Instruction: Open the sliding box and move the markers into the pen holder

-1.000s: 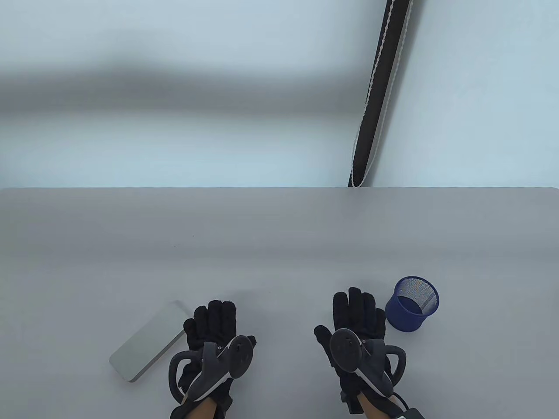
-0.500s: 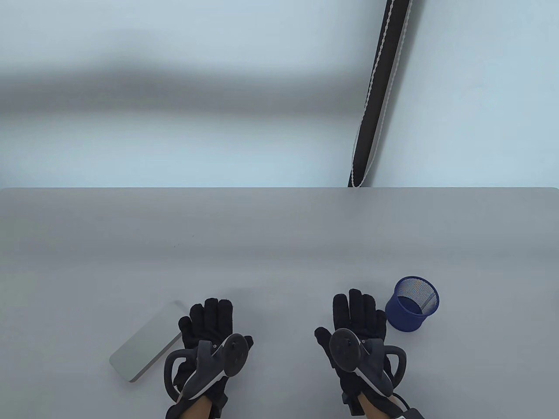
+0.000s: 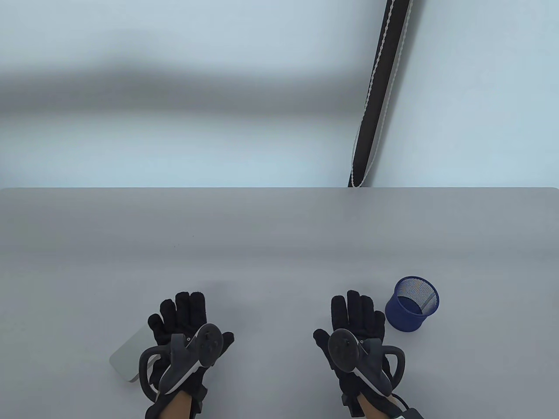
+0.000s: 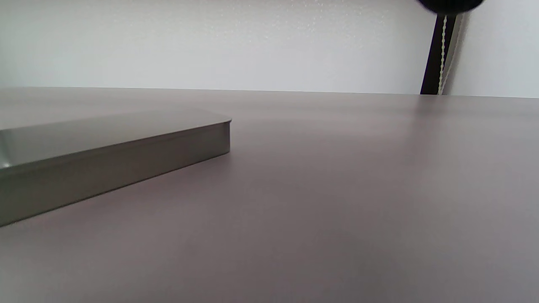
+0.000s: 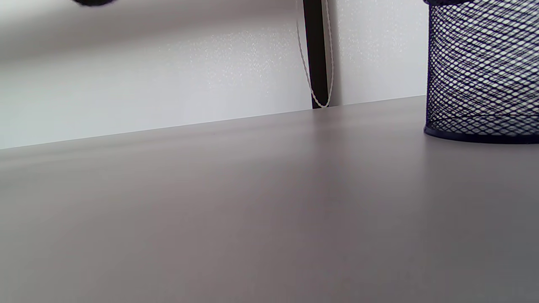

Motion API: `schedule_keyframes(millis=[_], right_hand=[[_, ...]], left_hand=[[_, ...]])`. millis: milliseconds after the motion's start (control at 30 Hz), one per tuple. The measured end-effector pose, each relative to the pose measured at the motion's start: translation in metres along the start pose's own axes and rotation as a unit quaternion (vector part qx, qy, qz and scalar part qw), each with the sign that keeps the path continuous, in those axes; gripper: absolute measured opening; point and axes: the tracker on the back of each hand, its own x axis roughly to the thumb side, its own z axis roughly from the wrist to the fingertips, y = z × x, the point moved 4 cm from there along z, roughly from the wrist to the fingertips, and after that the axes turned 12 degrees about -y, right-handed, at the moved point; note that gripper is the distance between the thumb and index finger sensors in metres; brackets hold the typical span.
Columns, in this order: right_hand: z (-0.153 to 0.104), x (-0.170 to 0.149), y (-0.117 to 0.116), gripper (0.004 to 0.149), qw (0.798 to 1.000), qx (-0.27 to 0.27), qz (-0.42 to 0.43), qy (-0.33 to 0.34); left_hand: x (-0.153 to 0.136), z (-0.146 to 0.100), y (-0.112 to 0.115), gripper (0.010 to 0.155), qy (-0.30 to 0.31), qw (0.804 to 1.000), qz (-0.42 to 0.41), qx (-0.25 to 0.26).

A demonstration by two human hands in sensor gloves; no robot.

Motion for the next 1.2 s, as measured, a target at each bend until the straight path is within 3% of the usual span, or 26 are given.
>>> schedule_keyframes(millis=[433, 700, 1067, 1200], right_hand=[[-0.001, 0.001, -0.003, 0.078, 1.000, 0.014, -0.009, 0.004], [-0.001, 0.002, -0.004, 0.078, 1.000, 0.022, -0.015, 0.003], [-0.001, 0.002, -0.006, 0.079, 0.999, 0.028, -0.023, 0.002], [-0.001, 0.002, -0.007, 0.079, 0.999, 0.030, -0.026, 0.003]], left_hand=[[-0.067, 0.024, 0.026, 0.118, -0.132, 0.987, -0.030, -0.083], [-0.092, 0.030, 0.059, 0.114, -0.213, 0.955, -0.023, -0.205], [-0.094, 0.033, 0.064, 0.104, -0.230, 0.952, -0.005, -0.201], [-0.094, 0.034, 0.063, 0.094, -0.232, 0.953, 0.014, -0.196]])
